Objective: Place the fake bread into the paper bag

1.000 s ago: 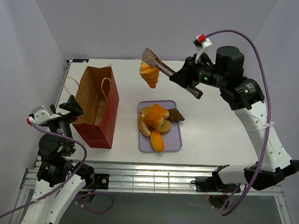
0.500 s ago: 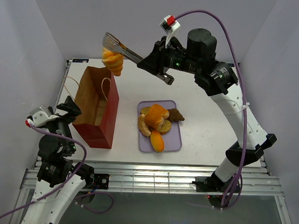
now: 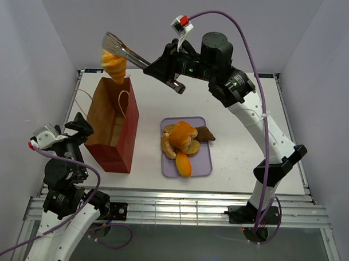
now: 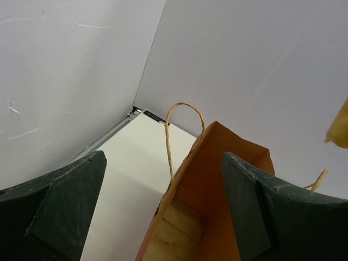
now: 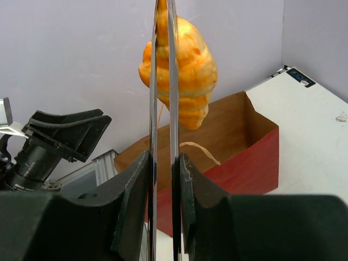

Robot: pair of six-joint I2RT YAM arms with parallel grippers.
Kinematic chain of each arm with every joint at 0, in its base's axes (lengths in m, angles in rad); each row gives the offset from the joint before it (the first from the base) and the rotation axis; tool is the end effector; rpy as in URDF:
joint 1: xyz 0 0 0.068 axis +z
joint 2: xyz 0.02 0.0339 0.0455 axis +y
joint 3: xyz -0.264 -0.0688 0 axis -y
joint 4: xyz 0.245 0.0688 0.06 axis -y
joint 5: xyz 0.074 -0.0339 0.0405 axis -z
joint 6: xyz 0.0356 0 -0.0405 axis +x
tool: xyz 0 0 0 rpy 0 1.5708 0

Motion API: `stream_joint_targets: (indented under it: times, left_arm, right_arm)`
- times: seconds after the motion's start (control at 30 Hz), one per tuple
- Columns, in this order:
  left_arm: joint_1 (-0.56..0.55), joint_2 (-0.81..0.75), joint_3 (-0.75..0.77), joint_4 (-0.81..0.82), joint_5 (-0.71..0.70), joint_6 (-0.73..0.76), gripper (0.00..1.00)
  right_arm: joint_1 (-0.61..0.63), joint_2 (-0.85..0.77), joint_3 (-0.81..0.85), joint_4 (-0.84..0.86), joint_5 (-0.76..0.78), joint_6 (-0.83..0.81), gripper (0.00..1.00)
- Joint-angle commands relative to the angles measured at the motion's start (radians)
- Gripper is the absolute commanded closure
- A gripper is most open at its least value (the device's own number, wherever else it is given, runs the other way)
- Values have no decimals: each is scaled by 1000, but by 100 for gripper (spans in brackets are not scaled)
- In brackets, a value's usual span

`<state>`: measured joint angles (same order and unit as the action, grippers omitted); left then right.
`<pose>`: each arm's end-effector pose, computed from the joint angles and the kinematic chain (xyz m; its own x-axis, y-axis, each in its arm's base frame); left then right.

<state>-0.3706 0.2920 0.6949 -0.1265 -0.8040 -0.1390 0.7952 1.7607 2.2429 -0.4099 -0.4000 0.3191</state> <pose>0.0689 0.0007 0.3677 0.3066 -0.2223 -0.9255 -0.3554 0.8753 -0.3279 0.2461 0.2707 0.5472 -0.2436 0.1643 -0.9559 -0.8985 0.3328 0.2862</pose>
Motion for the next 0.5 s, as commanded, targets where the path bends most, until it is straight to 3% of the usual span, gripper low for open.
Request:
stream_joint_targets:
  times: [0.0,0.47]
  left_arm:
    - [-7,-5,-8,5,-8,7,3]
    - [-7,-7,-8,5,8,3,3]
  right_arm:
    - [13,19,52,132,-34,37,73]
    - [33,123,32,166,-45,72,68]
